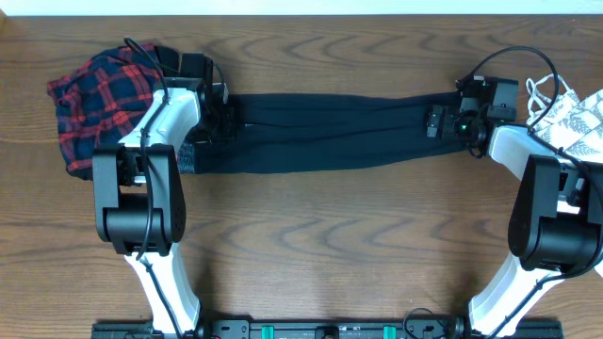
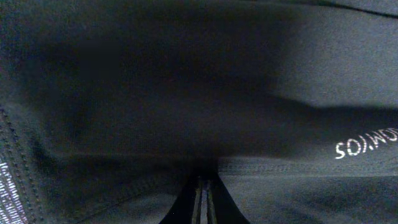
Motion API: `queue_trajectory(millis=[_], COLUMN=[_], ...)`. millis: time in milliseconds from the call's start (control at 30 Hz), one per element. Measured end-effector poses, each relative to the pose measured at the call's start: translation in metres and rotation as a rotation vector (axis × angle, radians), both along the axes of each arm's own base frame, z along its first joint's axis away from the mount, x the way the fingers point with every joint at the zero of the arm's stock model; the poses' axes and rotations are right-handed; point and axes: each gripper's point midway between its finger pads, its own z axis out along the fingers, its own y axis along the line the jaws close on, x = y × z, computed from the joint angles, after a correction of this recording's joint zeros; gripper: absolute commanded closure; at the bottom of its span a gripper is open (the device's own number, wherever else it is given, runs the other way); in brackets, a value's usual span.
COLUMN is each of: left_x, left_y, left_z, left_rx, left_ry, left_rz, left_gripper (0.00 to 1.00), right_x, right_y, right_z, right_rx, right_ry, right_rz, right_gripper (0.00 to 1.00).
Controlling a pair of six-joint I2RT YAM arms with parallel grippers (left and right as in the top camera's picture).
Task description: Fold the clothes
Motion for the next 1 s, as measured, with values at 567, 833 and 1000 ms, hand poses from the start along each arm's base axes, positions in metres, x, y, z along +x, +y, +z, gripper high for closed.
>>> queue_trajectory(millis=[567, 833, 1000], left_x=[-0.042, -0.067, -0.080], left_y=[-0.005, -0.014, -0.020], left_z=[-0.013, -0.016, -0.017], left_rx=[-0.039, -0.097, -0.132], left_ry=[0.156, 0.205, 0.239], left_rz=[0.062, 0.068, 0.069], left_gripper=[0.94, 0.94, 0.94], right_x=[-0.062, -0.085, -0.094], right_y=[-0.059, -0.065, -0.068], right_z=[-0.009, -0.014, -0.017], right_rx=[-0.032, -0.073, -0.087], right_ry=[0.279, 0.345, 0.349], right_rz=[-0.165, -0.224, -0.256], right_gripper=[0.07, 0.05, 0.05])
